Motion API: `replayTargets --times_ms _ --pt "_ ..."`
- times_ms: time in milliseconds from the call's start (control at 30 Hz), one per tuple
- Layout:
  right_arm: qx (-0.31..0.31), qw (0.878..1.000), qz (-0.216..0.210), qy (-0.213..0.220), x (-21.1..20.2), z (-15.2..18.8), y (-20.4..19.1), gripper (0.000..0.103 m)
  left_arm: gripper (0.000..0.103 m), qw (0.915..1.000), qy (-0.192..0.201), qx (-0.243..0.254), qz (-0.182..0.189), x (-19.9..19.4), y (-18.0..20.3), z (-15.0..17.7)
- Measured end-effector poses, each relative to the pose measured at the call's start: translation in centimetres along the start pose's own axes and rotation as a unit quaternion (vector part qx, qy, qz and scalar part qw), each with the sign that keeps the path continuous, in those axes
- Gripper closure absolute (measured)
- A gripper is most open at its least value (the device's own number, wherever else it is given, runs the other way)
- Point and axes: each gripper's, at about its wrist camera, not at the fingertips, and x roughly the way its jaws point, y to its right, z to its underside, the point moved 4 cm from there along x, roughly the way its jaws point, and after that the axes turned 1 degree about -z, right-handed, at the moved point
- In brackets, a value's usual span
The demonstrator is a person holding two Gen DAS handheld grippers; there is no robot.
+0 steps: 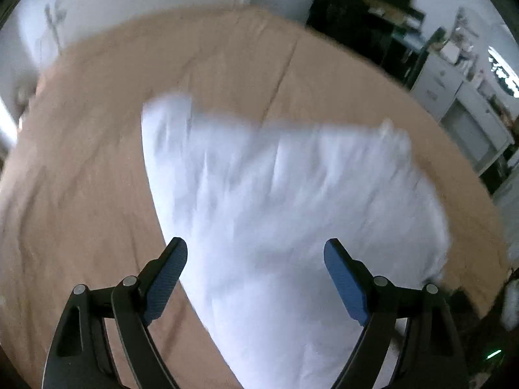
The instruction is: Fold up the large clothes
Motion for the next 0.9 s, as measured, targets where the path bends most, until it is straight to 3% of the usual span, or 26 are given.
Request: replayTargets --times_ms 67,133,200,300,367,433,500,533,567,600,633,700,733,867,900 --pt "0.007 1.0 0.007 -0.005 -0.2 0.1 0.0 0.013 0.005 0.9997 0.003 -0.024 0.003 1.9 -0.6 1.4" --pt "-0.004 1.0 0.025 -0.009 -0.4 0.1 -0.3 0.012 0.005 0.9982 0.01 -0.055 0.024 2.0 -1.4 1.3" --pt "-0.02 0.998 0.06 -0.007 -0.8 0.0 -0.6 0.001 0.007 0.9961 0.019 -0.071 0.049 1.2 -2.5 1.0" --pt "-0.051 0.993 0.11 0.009 -1.6 0.0 -0.7 0.0 0.005 0.9925 0.066 -0.096 0.038 -1.1 -5.4 1.2" --pt "-0.034 0.995 0.097 -0.001 -1.5 0.1 -0.3 0.0 0.001 0.9876 0.064 -0.127 0.067 -1.5 -7.6 2.3" --pt "0.033 0.998 0.051 -0.027 -1.1 0.2 1.2 0.0 0.001 0.9756 0.033 -0.172 0.133 -0.1 -9.4 3.4" --pt "0.102 0.993 -0.005 -0.054 -0.5 0.7 2.9 0.0 0.001 0.9538 0.004 -0.223 0.202 2.0 -10.8 5.0" --pt "0.168 0.98 -0.064 -0.082 0.3 1.5 4.3 0.0 0.001 0.9437 0.002 -0.24 0.228 2.6 -11.3 5.4" --pt "0.203 0.97 -0.095 -0.097 0.8 2.0 4.9 0.0 0.001 0.9299 -0.002 -0.26 0.261 3.8 -11.7 5.7" --pt "0.269 0.944 -0.149 -0.117 1.8 3.1 6.1 0.0 0.001 0.9209 -0.007 -0.271 0.28 4.8 -12.0 5.6" --pt "0.294 0.933 -0.169 -0.12 2.3 3.5 6.7 0.0 0.001 0.9108 -0.012 -0.28 0.303 5.7 -12.2 5.6" --pt "0.291 0.931 -0.186 -0.119 2.6 3.5 6.9 0.0 0.001 0.8808 -0.023 -0.3 0.365 8.3 -12.1 5.2" --pt "0.288 0.93 -0.192 -0.119 2.8 3.5 6.8 0.0 0.001 0.8605 -0.031 -0.312 0.401 9.6 -11.8 4.7" --pt "0.287 0.924 -0.218 -0.125 3.6 3.2 6.9 0.0 0.0 0.8314 -0.049 -0.323 0.449 13.7 -10.6 2.3" --pt "0.287 0.923 -0.222 -0.126 3.8 3.1 6.9 0.0 0.0 0.8284 -0.049 -0.322 0.455 14.3 -10.3 1.8"
